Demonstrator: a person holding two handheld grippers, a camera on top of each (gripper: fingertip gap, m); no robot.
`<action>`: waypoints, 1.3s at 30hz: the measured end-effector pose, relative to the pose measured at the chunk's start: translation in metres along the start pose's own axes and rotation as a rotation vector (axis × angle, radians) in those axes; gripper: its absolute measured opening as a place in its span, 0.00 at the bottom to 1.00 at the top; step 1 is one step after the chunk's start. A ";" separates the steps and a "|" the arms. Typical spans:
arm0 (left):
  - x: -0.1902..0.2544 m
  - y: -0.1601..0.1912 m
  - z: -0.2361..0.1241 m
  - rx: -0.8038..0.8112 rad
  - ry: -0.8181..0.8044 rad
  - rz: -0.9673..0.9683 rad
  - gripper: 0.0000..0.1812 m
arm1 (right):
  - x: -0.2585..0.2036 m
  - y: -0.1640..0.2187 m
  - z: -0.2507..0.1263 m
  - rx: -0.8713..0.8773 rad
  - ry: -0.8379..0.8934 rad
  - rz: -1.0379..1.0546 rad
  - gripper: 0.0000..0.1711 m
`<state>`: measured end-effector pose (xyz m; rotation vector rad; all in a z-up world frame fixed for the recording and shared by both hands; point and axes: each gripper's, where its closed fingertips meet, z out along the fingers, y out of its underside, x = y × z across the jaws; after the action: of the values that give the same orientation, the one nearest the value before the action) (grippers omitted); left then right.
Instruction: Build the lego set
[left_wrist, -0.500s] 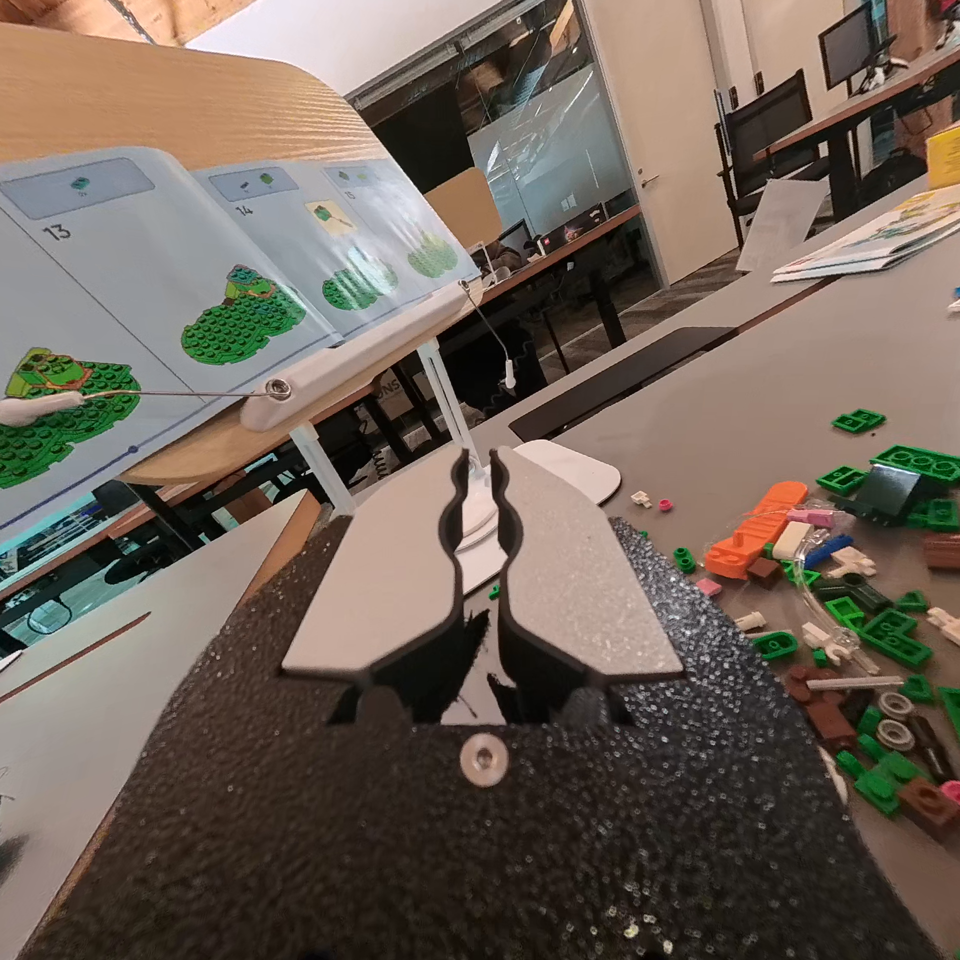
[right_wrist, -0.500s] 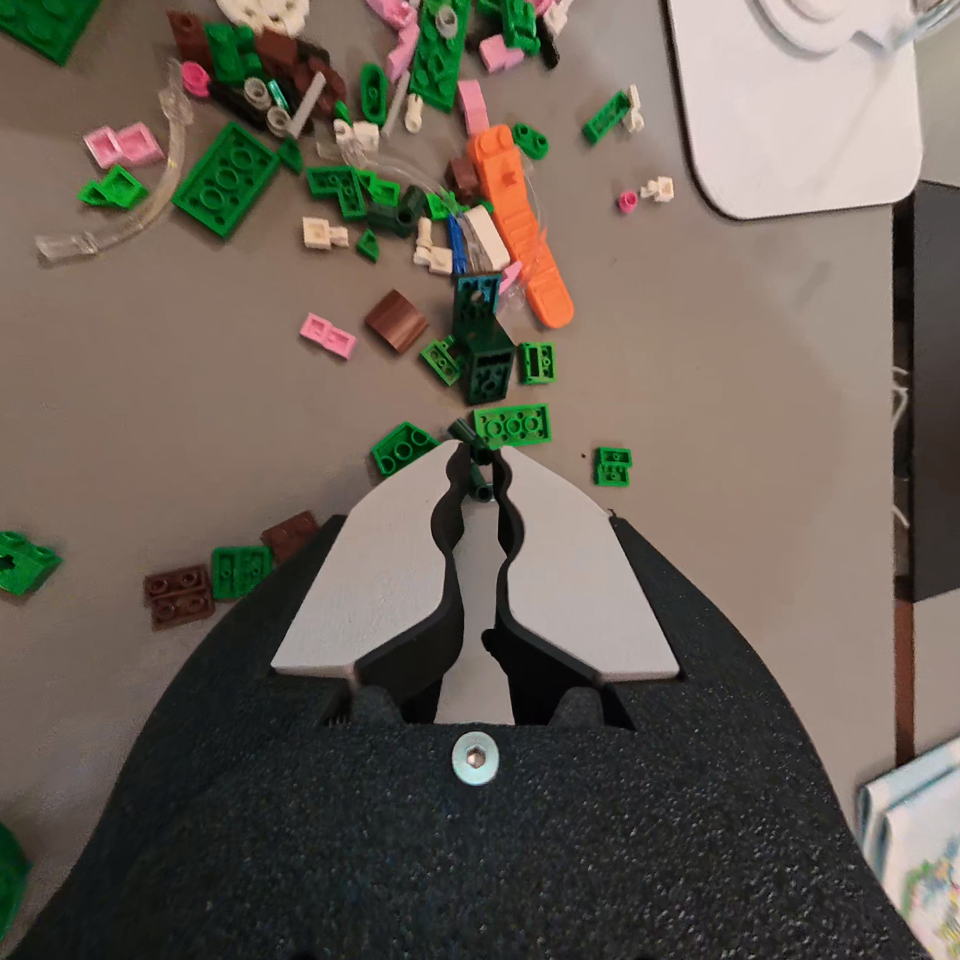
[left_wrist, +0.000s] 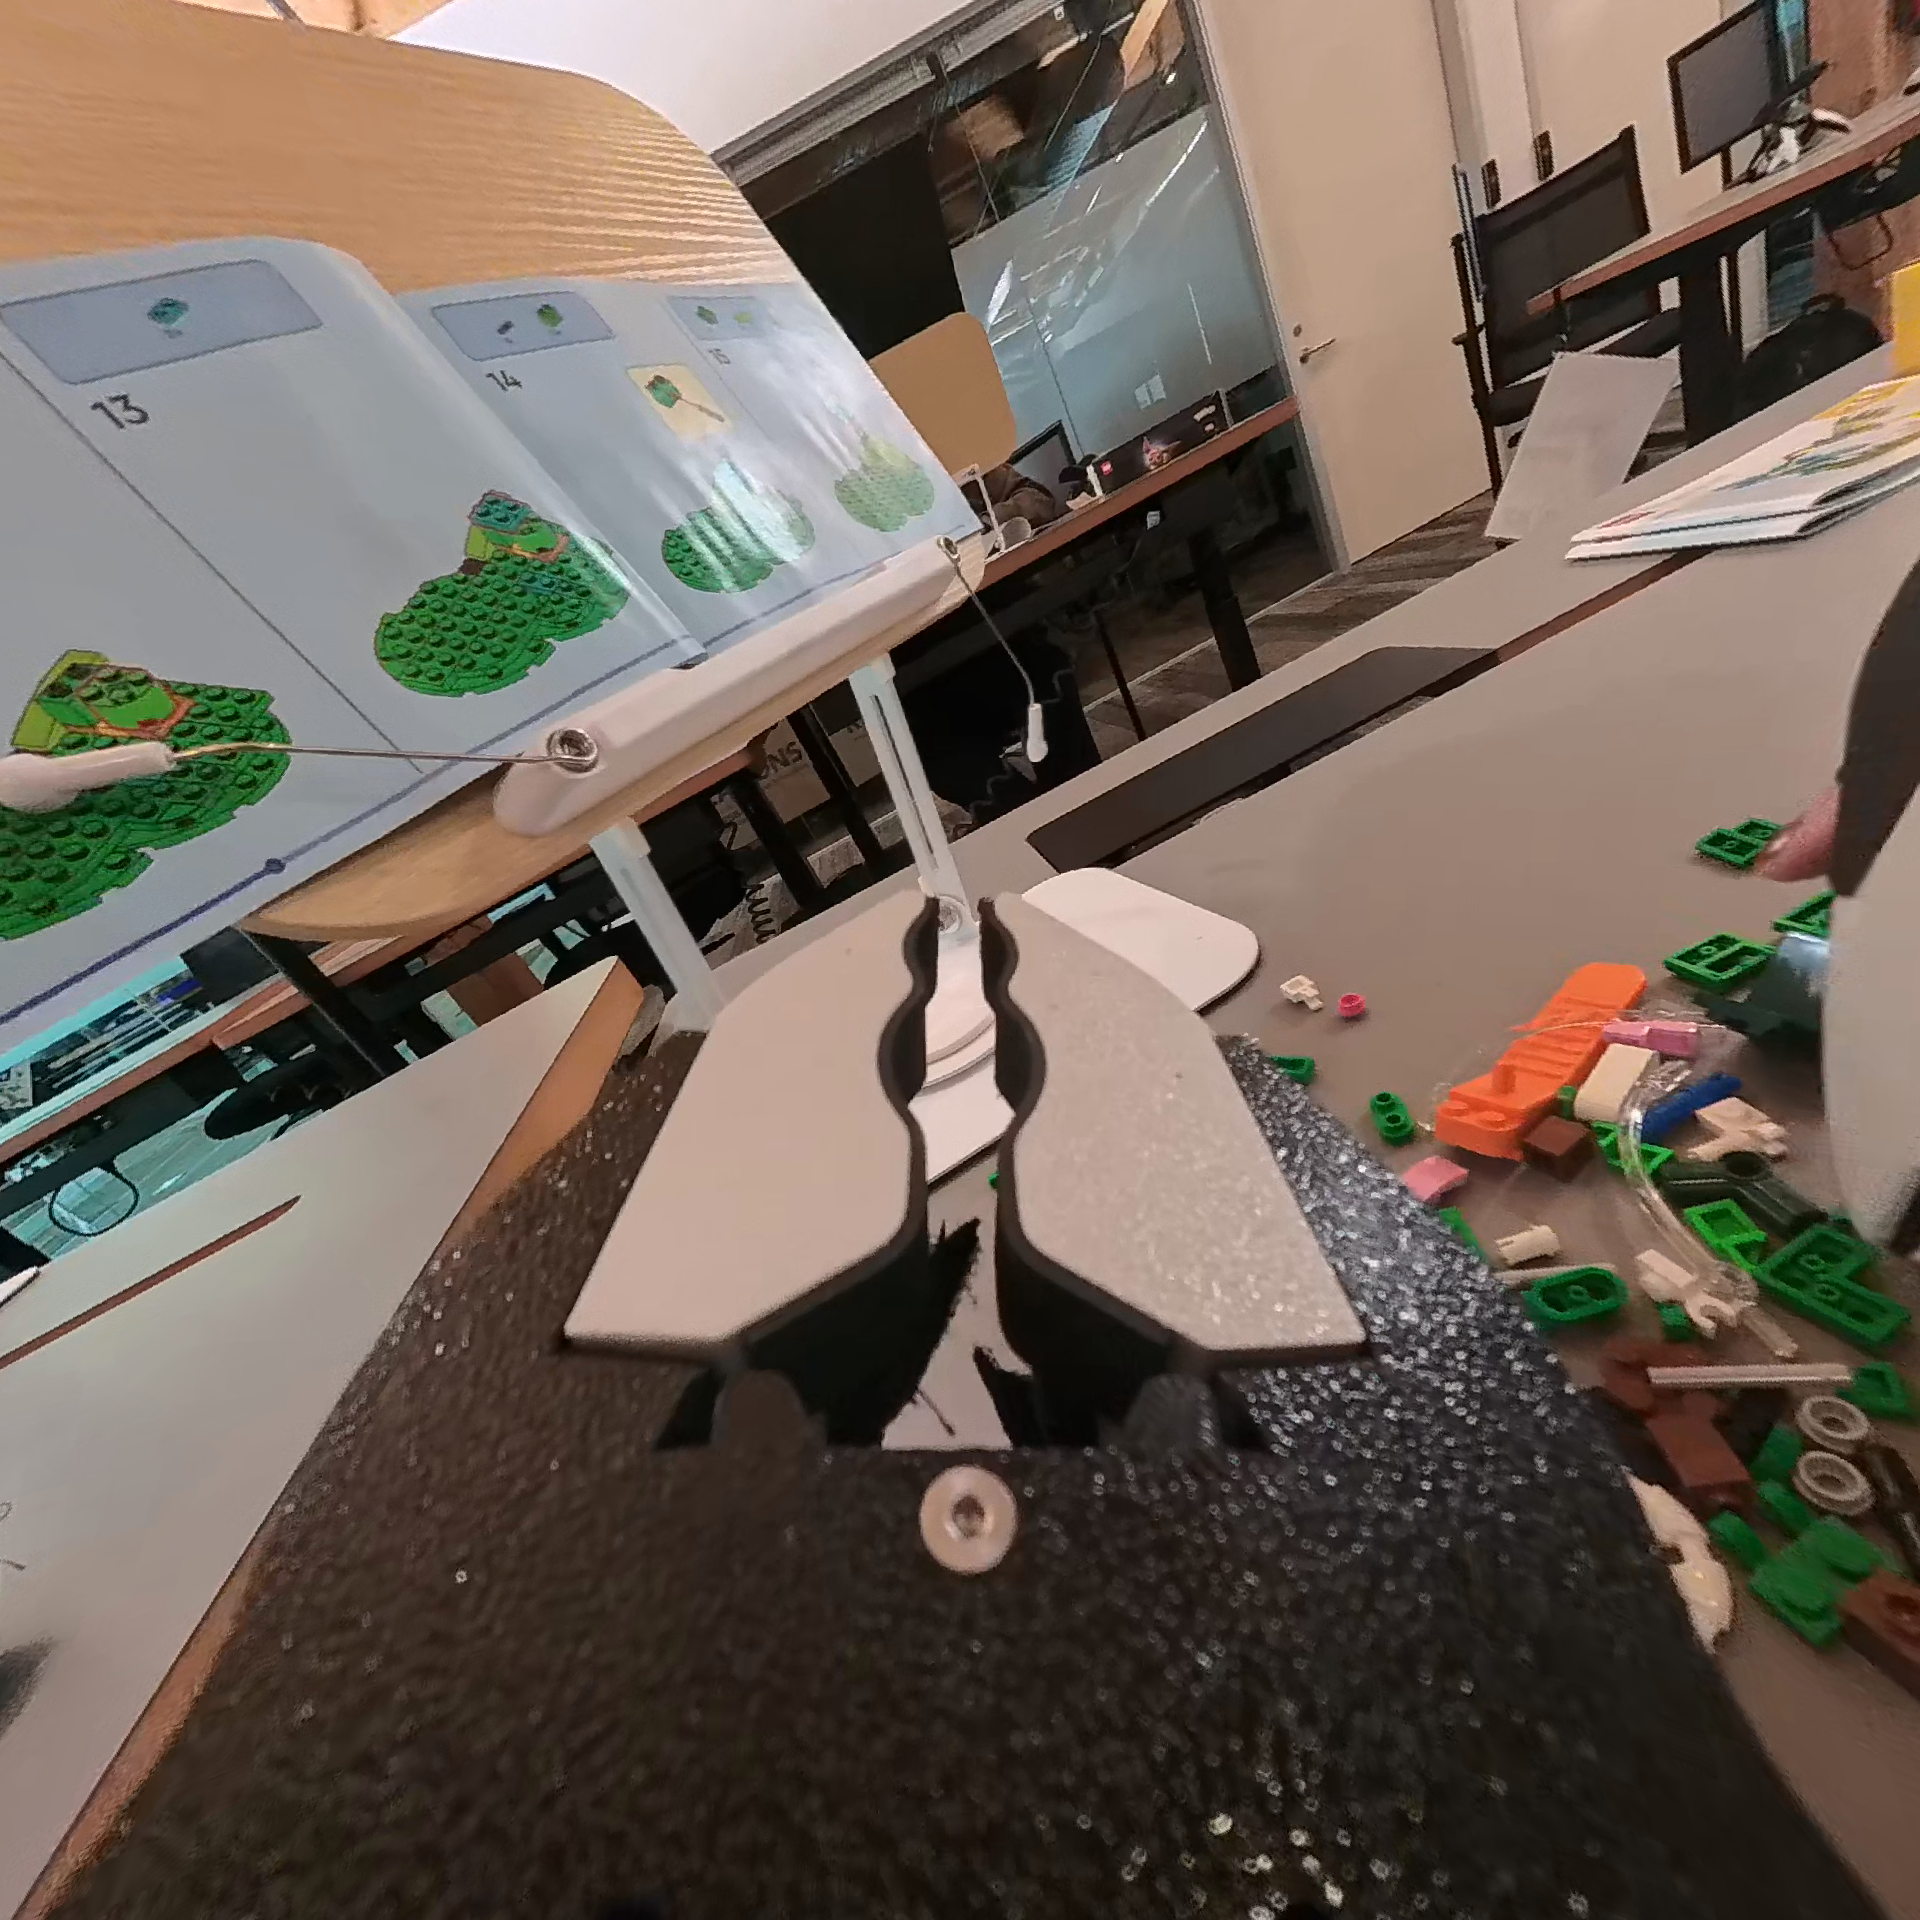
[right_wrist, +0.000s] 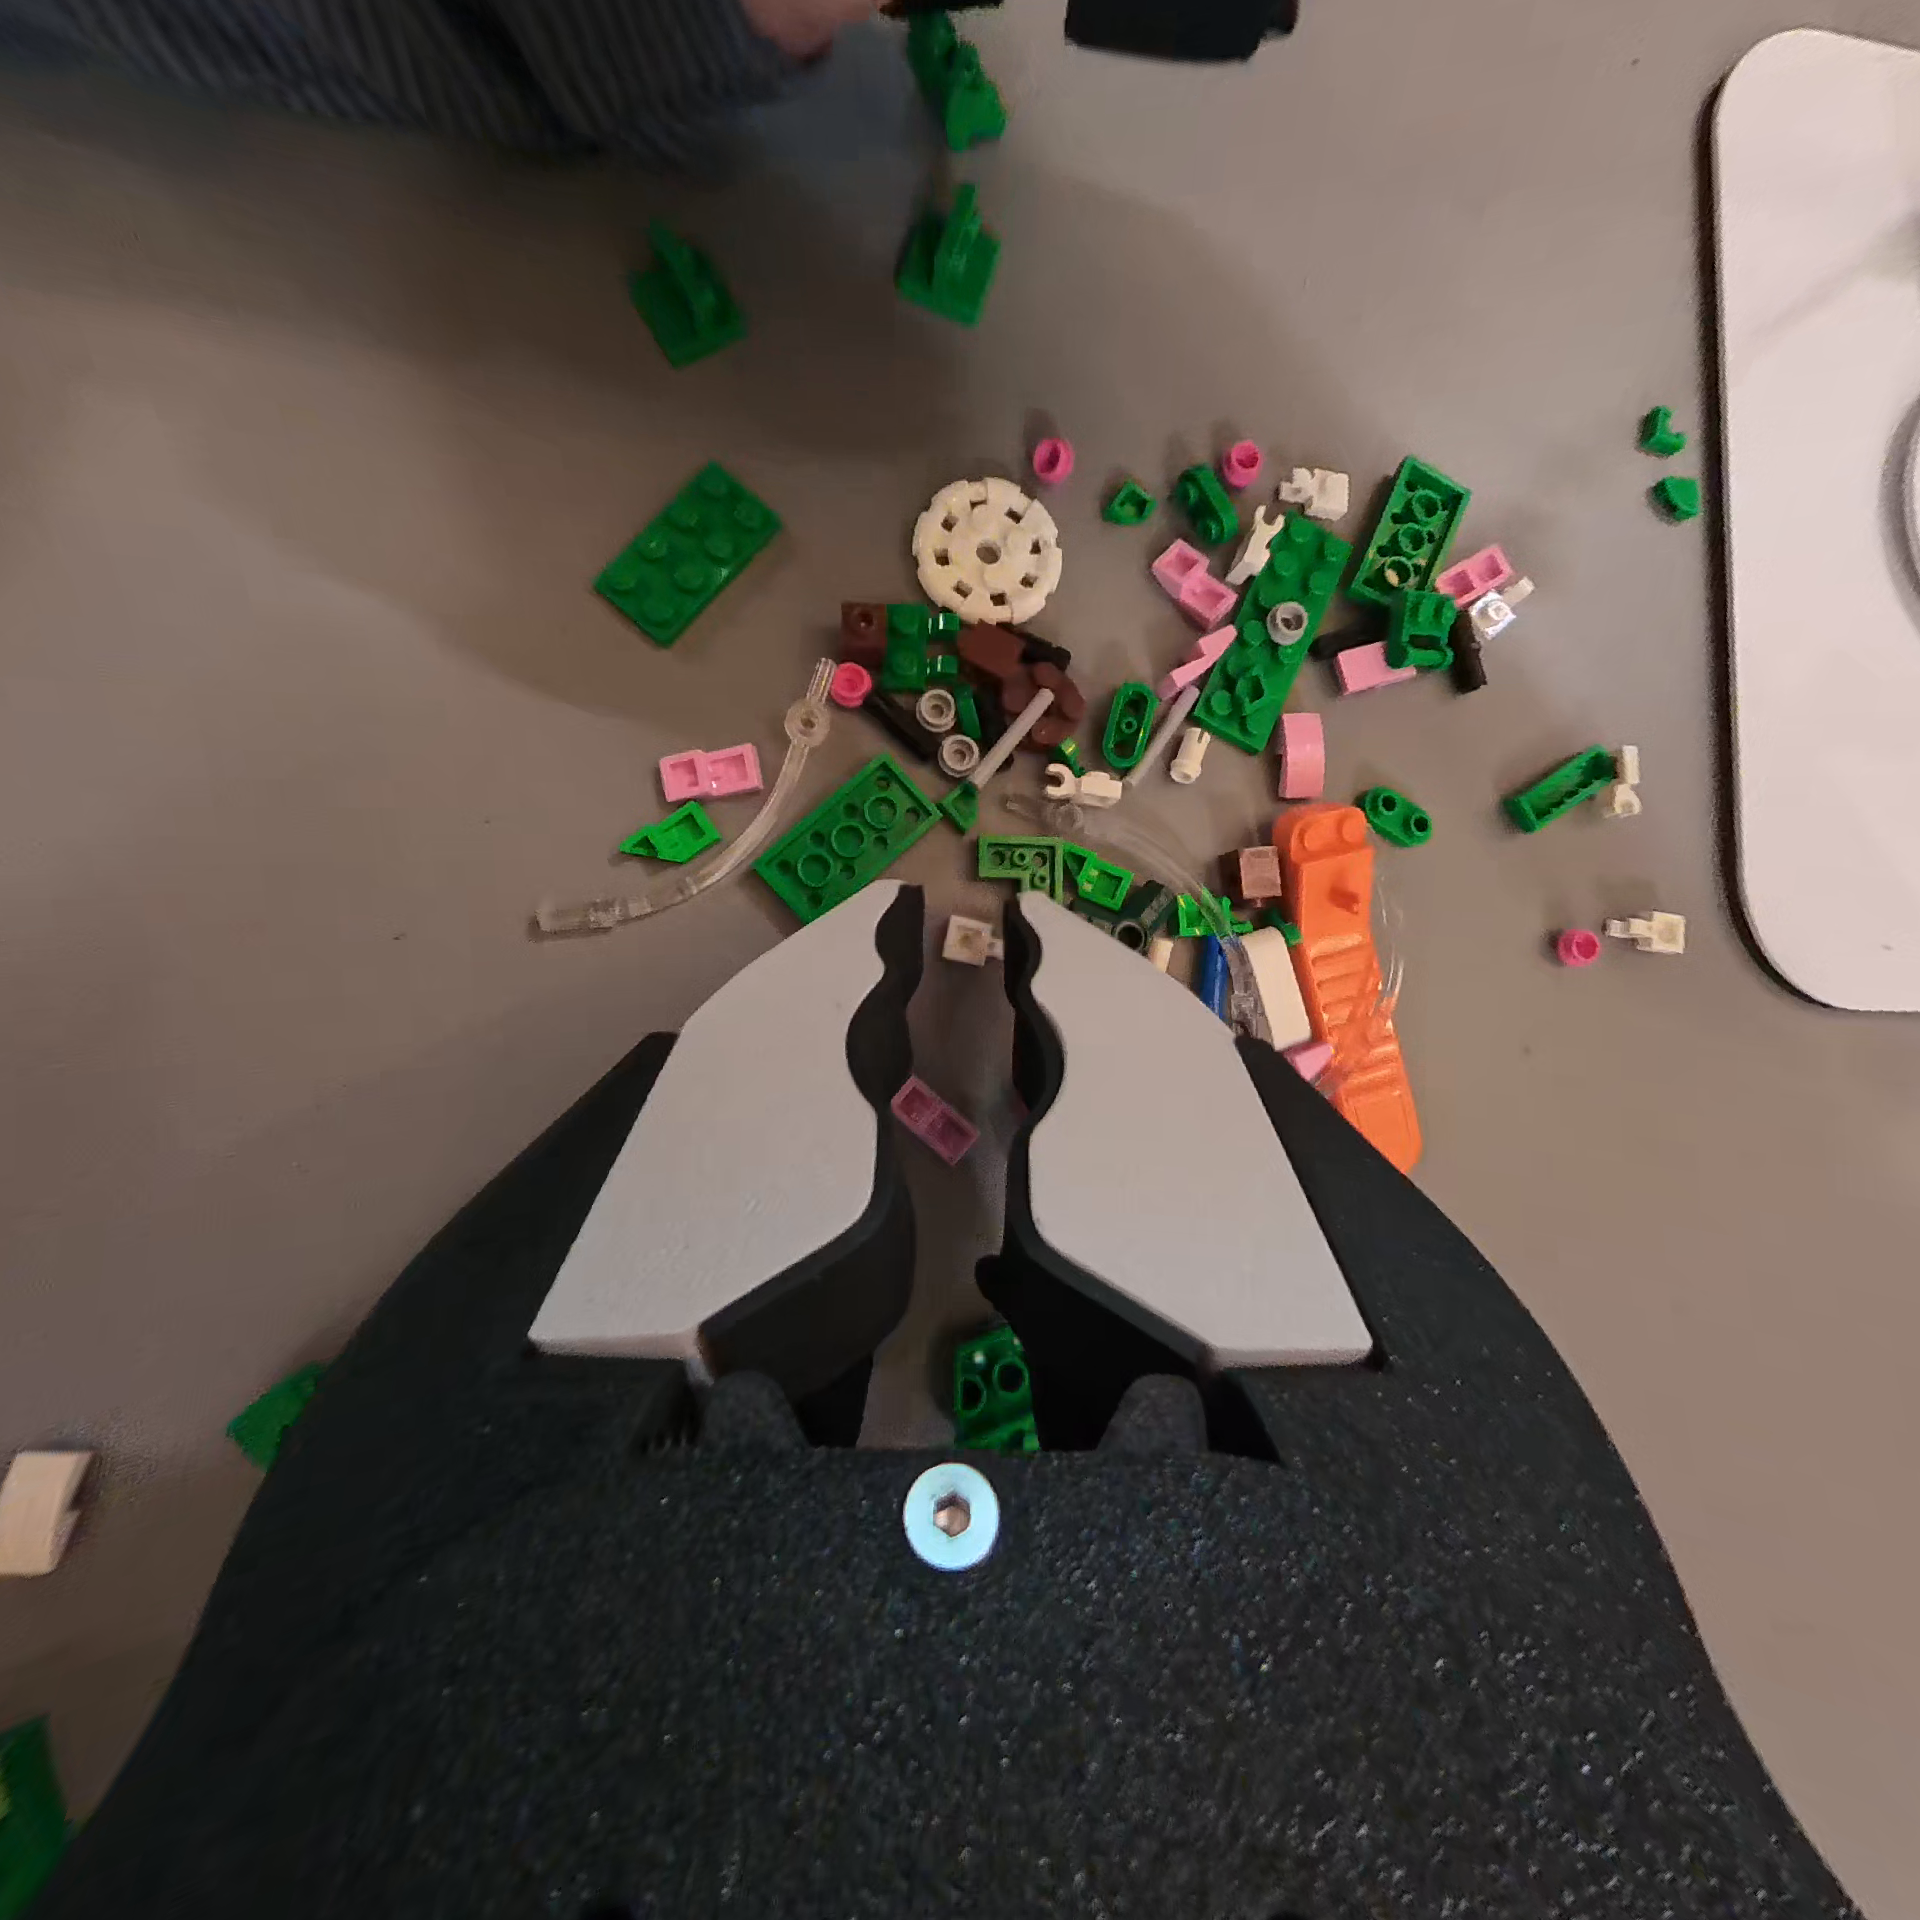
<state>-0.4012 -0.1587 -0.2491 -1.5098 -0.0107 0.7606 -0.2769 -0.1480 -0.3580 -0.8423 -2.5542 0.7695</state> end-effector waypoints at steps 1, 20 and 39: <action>-0.001 0.000 0.000 -0.001 -0.004 -0.003 0.04 | 0.000 0.001 0.002 -0.012 -0.002 -0.001 0.07; -0.006 0.003 0.000 -0.012 -0.003 -0.031 0.03 | -0.011 -0.029 0.020 -0.029 -0.152 -0.158 0.11; -0.004 0.003 0.001 -0.012 0.009 -0.039 0.03 | -0.038 -0.031 0.019 -0.029 -0.290 -0.145 0.06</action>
<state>-0.4057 -0.1601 -0.2499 -1.5207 -0.0375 0.7237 -0.2704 -0.1994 -0.3603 -0.5801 -2.8485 0.8655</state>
